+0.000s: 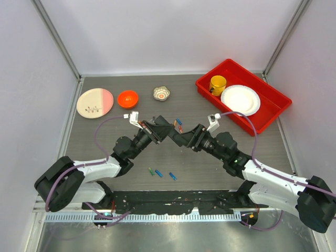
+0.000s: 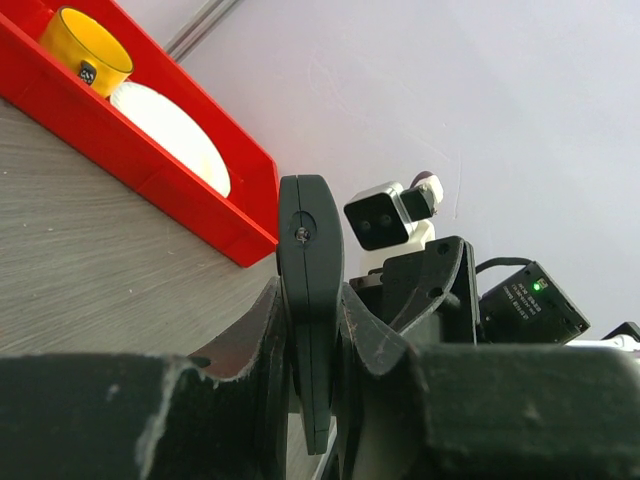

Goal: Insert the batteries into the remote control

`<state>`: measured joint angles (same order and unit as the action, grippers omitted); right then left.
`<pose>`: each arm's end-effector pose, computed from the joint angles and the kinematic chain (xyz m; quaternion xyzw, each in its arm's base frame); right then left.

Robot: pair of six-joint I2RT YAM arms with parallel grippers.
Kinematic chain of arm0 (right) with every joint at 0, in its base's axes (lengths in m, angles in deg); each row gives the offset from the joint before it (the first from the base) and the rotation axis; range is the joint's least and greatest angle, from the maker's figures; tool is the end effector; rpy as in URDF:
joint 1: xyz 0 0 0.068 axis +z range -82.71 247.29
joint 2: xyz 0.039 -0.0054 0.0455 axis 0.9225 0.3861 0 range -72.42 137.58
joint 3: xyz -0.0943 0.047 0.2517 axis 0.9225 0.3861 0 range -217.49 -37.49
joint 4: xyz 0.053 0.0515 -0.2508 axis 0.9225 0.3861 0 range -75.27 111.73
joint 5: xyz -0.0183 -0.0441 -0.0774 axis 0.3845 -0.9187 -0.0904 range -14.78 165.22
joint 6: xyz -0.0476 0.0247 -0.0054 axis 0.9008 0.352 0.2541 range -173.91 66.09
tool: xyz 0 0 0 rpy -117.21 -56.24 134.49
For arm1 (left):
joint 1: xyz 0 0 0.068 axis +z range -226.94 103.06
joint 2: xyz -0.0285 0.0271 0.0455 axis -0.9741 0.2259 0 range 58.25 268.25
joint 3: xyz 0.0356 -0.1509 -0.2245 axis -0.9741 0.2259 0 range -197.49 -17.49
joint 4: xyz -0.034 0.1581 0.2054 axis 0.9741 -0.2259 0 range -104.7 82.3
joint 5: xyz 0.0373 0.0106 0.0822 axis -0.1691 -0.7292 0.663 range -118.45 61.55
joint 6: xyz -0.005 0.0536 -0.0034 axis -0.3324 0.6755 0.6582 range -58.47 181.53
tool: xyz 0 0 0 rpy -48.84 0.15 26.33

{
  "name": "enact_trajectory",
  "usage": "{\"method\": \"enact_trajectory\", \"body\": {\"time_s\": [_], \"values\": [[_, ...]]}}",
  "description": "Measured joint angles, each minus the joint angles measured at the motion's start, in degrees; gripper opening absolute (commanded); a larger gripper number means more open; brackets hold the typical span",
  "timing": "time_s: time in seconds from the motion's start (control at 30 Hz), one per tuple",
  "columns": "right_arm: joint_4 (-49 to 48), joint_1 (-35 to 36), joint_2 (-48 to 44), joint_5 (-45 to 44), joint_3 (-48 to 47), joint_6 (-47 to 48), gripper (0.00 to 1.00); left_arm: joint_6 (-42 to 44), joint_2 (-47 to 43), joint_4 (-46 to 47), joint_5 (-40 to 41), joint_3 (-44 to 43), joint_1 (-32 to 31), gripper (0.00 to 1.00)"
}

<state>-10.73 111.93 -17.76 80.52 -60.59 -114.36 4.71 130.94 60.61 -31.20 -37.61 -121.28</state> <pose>0.1516 0.1543 0.2401 0.0716 0.7402 0.5510 0.3787 0.1729 -0.1713 0.2373 -0.0466 0.6019 -0.6249 0.4950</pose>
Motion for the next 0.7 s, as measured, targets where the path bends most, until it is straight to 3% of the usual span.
{"method": "enact_trajectory", "body": {"time_s": [0.7], "values": [[-1.3, -0.2, 0.6, 1.3, 0.0, -0.8, 0.48, -0.1, 0.0, -0.2, -0.1, 0.1, 0.2, 0.0]]}}
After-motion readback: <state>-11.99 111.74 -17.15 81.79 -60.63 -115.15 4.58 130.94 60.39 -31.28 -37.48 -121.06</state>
